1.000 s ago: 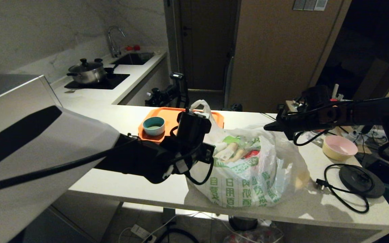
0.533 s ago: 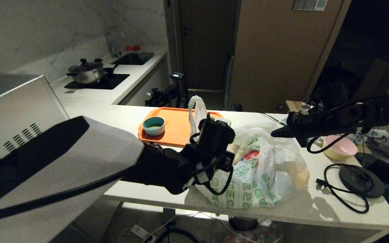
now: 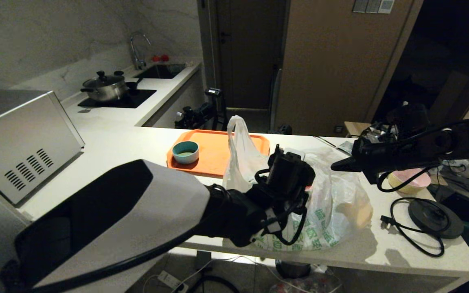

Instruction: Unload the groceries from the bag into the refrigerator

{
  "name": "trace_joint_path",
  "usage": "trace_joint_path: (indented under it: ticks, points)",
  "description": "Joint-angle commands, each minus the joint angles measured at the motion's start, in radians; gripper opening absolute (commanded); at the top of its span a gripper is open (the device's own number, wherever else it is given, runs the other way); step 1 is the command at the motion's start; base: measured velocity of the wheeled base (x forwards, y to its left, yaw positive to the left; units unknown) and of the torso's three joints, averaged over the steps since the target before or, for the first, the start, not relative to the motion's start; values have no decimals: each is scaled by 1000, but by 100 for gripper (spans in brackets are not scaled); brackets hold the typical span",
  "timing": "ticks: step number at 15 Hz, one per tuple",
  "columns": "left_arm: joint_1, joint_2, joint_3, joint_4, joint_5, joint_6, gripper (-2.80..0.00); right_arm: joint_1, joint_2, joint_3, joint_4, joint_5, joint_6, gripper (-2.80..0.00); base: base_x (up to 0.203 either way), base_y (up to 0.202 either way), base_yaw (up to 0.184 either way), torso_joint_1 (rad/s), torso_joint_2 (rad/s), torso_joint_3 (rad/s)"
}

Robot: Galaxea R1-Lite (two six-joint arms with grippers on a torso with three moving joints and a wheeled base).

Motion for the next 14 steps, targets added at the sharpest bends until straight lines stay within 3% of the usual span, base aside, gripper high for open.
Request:
trace_joint_path:
  ticks: [1,10,14]
  points:
    - [-14,73,-53,-2,3,-1,-280,-2,-28,14,1,14,4,-280,0,0,0,0,0,0]
    - [-7,198,-224,-3,31,-11,-280,-9,-33,13,-3,30,4,-280,0,0,0,0,0,0]
    - [-14,191,-171,10,28,-16,-280,-17,-25,9,-4,31,4,-280,0,0,0,0,0,0]
